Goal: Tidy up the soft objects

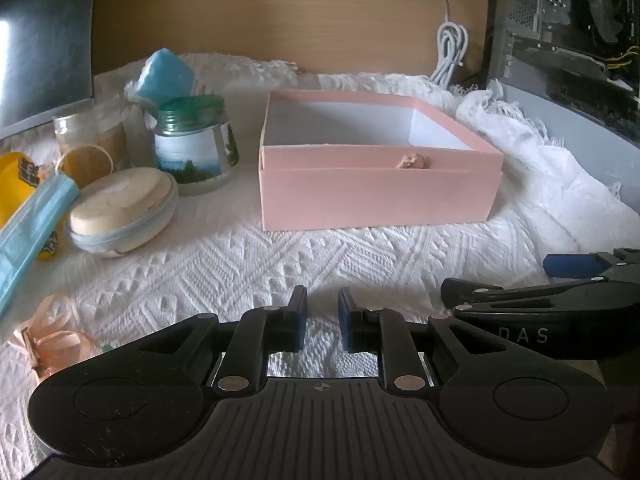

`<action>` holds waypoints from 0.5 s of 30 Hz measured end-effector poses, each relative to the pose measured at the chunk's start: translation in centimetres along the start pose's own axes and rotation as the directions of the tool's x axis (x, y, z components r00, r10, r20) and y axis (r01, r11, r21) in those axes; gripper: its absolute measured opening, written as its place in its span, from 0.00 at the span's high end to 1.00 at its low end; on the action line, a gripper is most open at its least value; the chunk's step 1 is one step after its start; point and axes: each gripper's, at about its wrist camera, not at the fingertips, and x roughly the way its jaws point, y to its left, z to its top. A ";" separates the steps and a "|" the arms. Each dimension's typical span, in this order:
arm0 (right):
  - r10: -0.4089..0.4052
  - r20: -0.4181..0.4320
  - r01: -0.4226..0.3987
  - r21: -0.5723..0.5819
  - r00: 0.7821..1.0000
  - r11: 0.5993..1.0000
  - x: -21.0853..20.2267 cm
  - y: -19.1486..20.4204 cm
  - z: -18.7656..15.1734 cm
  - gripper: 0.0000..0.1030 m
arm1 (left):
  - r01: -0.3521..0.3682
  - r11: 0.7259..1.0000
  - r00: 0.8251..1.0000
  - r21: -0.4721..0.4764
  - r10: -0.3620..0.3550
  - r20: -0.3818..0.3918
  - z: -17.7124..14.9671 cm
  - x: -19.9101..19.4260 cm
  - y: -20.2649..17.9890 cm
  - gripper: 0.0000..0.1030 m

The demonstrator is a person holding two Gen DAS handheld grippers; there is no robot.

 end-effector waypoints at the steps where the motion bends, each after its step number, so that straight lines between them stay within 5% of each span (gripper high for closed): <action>1: 0.000 0.000 0.000 0.000 1.000 1.000 0.0 0.0 0.0 0.00 | -0.005 1.000 1.000 0.007 0.005 -0.001 0.0 0.0 0.0 0.82; 15: 0.005 -0.001 -0.005 -0.001 1.000 1.000 0.2 0.2 0.1 0.00 | -0.011 1.000 1.000 0.015 0.011 -0.002 0.0 0.0 0.0 0.82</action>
